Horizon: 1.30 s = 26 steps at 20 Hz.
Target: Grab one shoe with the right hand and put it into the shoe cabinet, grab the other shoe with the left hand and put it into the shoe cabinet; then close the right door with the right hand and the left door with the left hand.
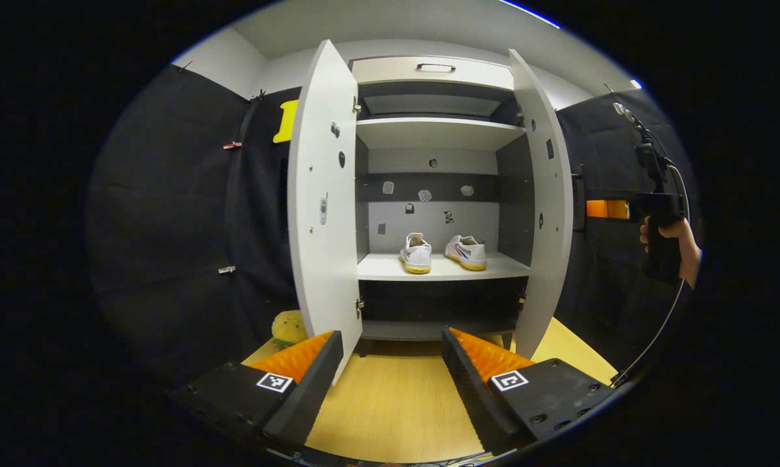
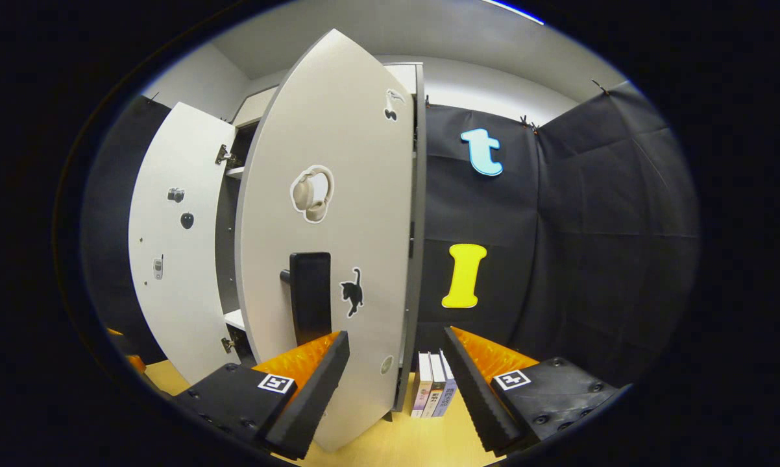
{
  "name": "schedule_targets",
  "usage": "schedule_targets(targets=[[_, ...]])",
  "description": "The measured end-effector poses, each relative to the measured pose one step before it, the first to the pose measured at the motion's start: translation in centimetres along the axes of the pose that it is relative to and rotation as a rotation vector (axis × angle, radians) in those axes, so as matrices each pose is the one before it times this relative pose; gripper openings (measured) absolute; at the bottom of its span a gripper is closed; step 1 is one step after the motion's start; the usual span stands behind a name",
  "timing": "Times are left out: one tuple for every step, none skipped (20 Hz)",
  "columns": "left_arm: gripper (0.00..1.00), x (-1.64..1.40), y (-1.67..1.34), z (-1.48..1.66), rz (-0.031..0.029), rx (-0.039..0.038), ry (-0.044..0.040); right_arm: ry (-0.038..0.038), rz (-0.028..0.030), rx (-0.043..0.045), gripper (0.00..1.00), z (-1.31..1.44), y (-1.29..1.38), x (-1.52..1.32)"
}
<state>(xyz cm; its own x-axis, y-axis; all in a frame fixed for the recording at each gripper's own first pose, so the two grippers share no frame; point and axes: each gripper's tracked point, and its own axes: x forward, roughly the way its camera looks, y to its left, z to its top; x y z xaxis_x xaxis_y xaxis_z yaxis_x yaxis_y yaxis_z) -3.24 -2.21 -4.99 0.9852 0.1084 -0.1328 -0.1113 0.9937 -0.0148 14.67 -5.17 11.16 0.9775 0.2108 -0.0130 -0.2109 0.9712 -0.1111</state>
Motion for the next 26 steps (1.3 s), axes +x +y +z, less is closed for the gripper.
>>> schedule_targets(targets=[[0.95,-0.202,1.171,-0.131,0.00672,-0.00305,0.00155,0.00186,0.00432,-0.00226,0.96,-0.021,1.238,0.488],[0.95,-0.103,1.101,-0.209,0.00513,-0.00480,-0.00001,0.00117,0.00964,0.00001,0.96,0.014,1.511,0.514],[0.95,-0.178,1.162,-0.181,0.00735,-0.00797,-0.00084,-0.00185,0.01953,0.00034,0.96,0.036,1.690,0.560],[0.95,0.019,1.089,-0.238,0.00773,-0.01181,0.00099,-0.00085,0.03280,0.00254,0.96,0.054,1.908,0.497],[0.95,0.056,1.146,-0.309,0.00875,-0.01475,0.00268,-0.00477,0.01319,0.00316,0.96,0.054,1.625,0.387],[0.95,0.053,1.053,-0.334,0.01105,-0.01591,0.00210,-0.00498,0.00269,-0.00109,0.97,-0.011,1.171,0.171],[0.95,0.006,1.127,-0.103,0.01178,-0.01627,-0.00151,-0.00574,0.01207,-0.00785,0.98,-0.018,1.338,-0.047],[0.95,-0.086,1.035,-0.008,0.01156,-0.01502,-0.00358,-0.00610,0.01231,-0.01341,0.98,-0.046,1.208,-0.264],[0.95,0.009,1.100,0.064,0.01007,-0.01258,-0.00558,-0.00221,0.00394,-0.01612,0.98,-0.215,0.763,-0.446],[0.95,0.041,1.093,-0.098,0.01238,-0.00761,-0.00364,0.00322,0.00239,-0.01273,0.98,-0.343,0.638,-0.633],[0.95,0.201,1.310,0.102,0.01027,-0.00375,-0.00167,0.00739,0.00363,-0.00524,0.98,-0.490,0.765,-0.549],[0.95,0.298,0.893,0.087,0.00536,-0.00221,0.00328,0.01219,0.00206,0.00789,0.98,-0.697,0.497,-0.732],[0.95,0.358,0.900,0.261,0.00012,-0.00360,0.00228,0.02085,0.00473,0.02329,0.98,-1.123,0.598,-1.106],[0.95,0.219,1.122,0.427,0.00495,-0.00189,-0.00388,0.02076,0.00293,0.02749,0.98,-1.093,0.492,-0.956],[0.95,0.510,1.138,0.566,0.00220,-0.00131,-0.00379,0.02206,-0.00152,0.02468,0.98,-1.230,0.400,-0.770],[0.95,0.507,1.064,0.406,0.00093,-0.00076,-0.00218,0.02441,-0.00495,0.02103,0.98,-1.279,0.091,-0.532],[0.95,0.585,1.209,0.723,-0.00152,-0.00186,-0.00340,0.02392,-0.00641,0.01800,0.98,-1.242,0.073,-0.651],[0.95,0.549,0.709,0.670,-0.00677,-0.00345,-0.00764,0.02007,-0.00551,0.01160,0.98,-1.028,0.092,-0.526],[0.95,0.700,0.677,0.939,-0.00614,-0.00334,-0.00993,0.01916,-0.01195,0.00987,0.98,-0.956,-0.271,-0.453],[0.95,0.829,0.407,0.813,-0.00767,-0.00010,-0.01242,0.02113,-0.01400,0.01070,0.98,-0.983,-0.487,-0.609],[0.95,0.797,0.630,0.945,-0.00274,0.00253,-0.01065,0.01197,-0.01492,0.01238,0.98,-0.707,-0.511,-0.495],[0.95,0.995,0.503,0.838,-0.00356,0.00376,-0.00597,0.00923,-0.01714,0.01146,0.98,-0.529,-0.551,-0.412],[0.95,0.881,0.478,0.860,-0.00344,0.00307,-0.00667,0.00654,-0.01931,0.00639,0.98,-0.526,-0.615,-0.443],[0.95,1.008,0.187,0.777,-0.01042,0.00274,-0.00267,0.00693,-0.02244,0.00407,0.98,-0.534,-0.606,-0.377],[0.95,0.897,0.185,0.812,-0.01226,-0.00051,-0.00286,0.00780,-0.02084,0.00583,0.98,-0.551,-0.694,-0.351],[0.95,0.989,0.121,0.642,-0.01825,0.00186,-0.00352,0.01017,-0.01904,0.01160,0.98,-0.602,-0.512,-0.340]])
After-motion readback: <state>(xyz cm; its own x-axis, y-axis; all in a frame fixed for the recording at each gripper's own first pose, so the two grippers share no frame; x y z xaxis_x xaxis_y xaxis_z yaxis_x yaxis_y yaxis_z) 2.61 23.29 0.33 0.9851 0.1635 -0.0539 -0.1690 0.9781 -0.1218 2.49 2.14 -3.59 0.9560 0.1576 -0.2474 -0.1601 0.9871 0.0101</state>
